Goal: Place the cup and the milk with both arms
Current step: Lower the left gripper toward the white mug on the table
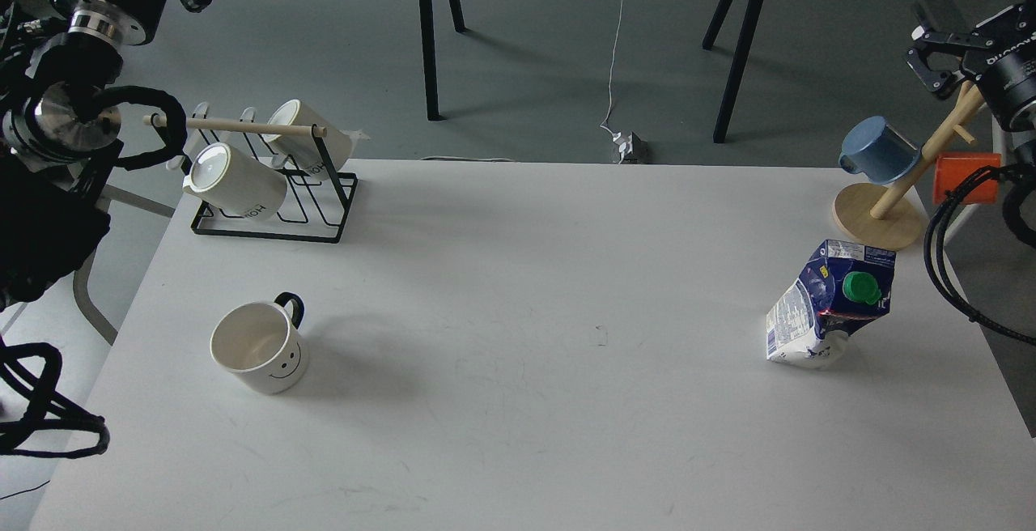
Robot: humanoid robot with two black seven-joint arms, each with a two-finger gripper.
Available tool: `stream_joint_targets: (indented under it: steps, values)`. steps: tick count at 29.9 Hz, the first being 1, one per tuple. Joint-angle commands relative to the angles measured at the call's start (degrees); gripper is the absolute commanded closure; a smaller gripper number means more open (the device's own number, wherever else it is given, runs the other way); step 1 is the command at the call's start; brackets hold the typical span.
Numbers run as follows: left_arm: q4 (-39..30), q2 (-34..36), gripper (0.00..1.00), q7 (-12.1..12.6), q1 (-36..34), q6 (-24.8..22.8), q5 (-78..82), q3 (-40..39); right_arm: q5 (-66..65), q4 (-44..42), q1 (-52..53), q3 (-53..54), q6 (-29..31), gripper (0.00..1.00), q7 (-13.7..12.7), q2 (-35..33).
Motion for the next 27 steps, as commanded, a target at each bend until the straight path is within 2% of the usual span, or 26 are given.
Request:
stream_joint_targets:
  steps: [1, 7, 9, 11, 14, 17, 20, 24, 27]
  values:
    - [-0.1, 0.0, 0.01, -0.6, 0.5, 0.2, 0.1, 0.1, 0.0, 0.0, 0.0, 0.0, 0.0, 0.01, -0.1, 0.0]
    - [-0.5, 0.2, 0.00, -0.1, 0.6, -0.5, 0.1, 0.3, 0.0, -0.5, -0.1, 0.2, 0.0, 0.01, -0.4, -0.1]
    - [-2.1, 1.5, 0.00, 0.7, 0.7, -2.5, 0.2, 1.3, 0.1, -0.9, -0.1, 0.6, 0.0, 0.01, -0.5, -0.1]
    - [-9.2, 6.3, 0.00, 2.0, 1.4, -4.3, 0.2, 3.4, 0.1, -1.5, -0.1, 0.9, 0.0, 0.01, -0.4, -0.3]
    - [-21.8, 14.1, 0.01, 2.0, 4.7, -3.4, 0.6, 6.6, 0.1, -1.5, 0.0, 1.4, 0.0, 0.01, 0.0, -0.3]
    - [-28.6, 19.6, 0.01, 1.8, 6.7, -3.5, 3.7, 9.6, 0.2, -1.4, 0.0, 1.4, 0.0, 0.01, 0.1, -0.3]
    - [-33.0, 25.0, 0.01, 0.0, 9.0, -3.8, 11.6, 11.3, 0.2, -1.2, -0.1, 1.4, 0.0, 0.01, 0.5, -0.3]
    - [-34.7, 30.5, 0.01, -5.4, 11.9, -4.8, 24.0, 11.7, 0.2, -1.1, -0.4, 1.4, 0.0, 0.01, 1.0, -0.3]
    - [-37.1, 32.7, 0.03, -8.4, 15.5, -4.7, 30.3, 11.9, 0.2, -1.0, -0.4, 1.4, 0.0, 0.01, 1.0, -0.3]
